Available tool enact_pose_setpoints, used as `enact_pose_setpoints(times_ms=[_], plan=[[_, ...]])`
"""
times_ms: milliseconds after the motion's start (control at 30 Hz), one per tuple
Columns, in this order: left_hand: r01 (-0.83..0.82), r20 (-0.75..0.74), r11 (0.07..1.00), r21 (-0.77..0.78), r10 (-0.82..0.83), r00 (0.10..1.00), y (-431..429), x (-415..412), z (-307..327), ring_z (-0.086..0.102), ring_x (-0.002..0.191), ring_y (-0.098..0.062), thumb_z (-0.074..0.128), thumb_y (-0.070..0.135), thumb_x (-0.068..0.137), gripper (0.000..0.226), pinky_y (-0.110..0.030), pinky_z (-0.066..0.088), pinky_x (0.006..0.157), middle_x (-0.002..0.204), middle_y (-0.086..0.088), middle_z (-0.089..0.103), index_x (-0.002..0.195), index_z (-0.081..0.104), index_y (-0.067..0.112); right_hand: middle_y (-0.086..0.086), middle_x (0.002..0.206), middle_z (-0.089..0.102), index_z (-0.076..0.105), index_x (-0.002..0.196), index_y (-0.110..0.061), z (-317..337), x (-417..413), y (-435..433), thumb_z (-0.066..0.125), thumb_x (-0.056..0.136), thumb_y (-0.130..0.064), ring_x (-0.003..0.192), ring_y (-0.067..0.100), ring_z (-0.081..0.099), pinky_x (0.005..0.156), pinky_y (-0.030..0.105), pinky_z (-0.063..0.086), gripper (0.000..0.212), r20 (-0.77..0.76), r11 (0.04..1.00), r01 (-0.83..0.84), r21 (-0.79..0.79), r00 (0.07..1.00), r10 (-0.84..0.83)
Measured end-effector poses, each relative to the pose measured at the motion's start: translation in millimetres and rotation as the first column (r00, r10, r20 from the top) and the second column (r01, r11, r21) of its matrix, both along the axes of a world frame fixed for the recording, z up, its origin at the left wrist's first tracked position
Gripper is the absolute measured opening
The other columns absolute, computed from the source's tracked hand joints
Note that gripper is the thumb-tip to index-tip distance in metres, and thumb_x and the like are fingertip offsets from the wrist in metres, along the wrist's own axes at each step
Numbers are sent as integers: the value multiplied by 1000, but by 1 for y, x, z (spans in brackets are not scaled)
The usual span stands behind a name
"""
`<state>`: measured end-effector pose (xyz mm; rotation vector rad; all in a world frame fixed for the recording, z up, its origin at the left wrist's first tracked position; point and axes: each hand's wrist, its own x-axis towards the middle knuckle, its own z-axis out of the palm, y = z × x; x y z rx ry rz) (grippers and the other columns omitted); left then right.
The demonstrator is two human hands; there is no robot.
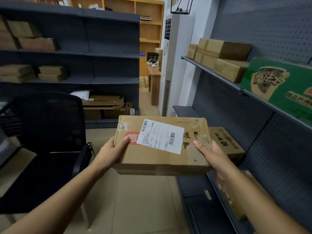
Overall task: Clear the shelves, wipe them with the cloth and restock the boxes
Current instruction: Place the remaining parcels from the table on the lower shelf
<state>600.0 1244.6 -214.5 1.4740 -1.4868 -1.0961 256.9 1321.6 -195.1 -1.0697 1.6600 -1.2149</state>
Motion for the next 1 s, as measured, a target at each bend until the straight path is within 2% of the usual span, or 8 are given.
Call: enact_pose_setpoints(times_ms=[200,367,567,700,833,1000], plan=[[-40,-37,999,13,41,998,-64,-16,-7,67,104,-10,56,78,83,64,-41,53,99,116,11,71,128,59,33,-2,108,76,59,124,-27,11,-16,-78,74,88,-44,98,14,73,81,34,60,43,-6,998,-56,-21,998,56],[-39,-44,999,24,40,998,-127,-22,-10,68,103,-11,56,77,83,65,-38,55,93,115,9,71,129,58,32,-4,111,75,59,121,-34,7,-25,-144,75,85,-48,104,17,71,94,45,58,41,-16,997,-69,-16,998,69],[17,-57,999,34,-15,998,-225,-30,-14,66,101,-10,55,71,86,61,-30,53,81,114,11,68,132,53,31,-5,111,75,57,117,-39,-4,-27,-228,75,85,-49,103,14,72,93,44,59,38,-5,999,-42,-8,999,42],[68,-57,997,28,-67,996,-299,-37,-14,66,104,-10,56,74,84,68,-38,54,93,116,11,69,136,54,31,-9,111,75,59,118,-39,-6,-32,-285,74,87,-47,103,10,71,91,37,58,36,-3,999,32,-19,999,-32],[113,-44,992,47,-111,993,-369,-38,-12,67,104,-11,55,79,81,72,-40,55,94,116,11,69,137,53,33,-10,110,76,60,121,-35,-5,-28,-337,74,89,-43,98,6,72,84,30,58,36,19,997,79,-19,997,-78],[207,-29,975,77,-205,978,-439,-65,-14,68,103,-16,54,86,76,81,-49,55,96,116,7,69,138,52,33,-9,112,75,59,128,-32,-14,-45,-386,75,87,-47,102,10,72,92,39,59,47,17,983,182,7,983,-182]])
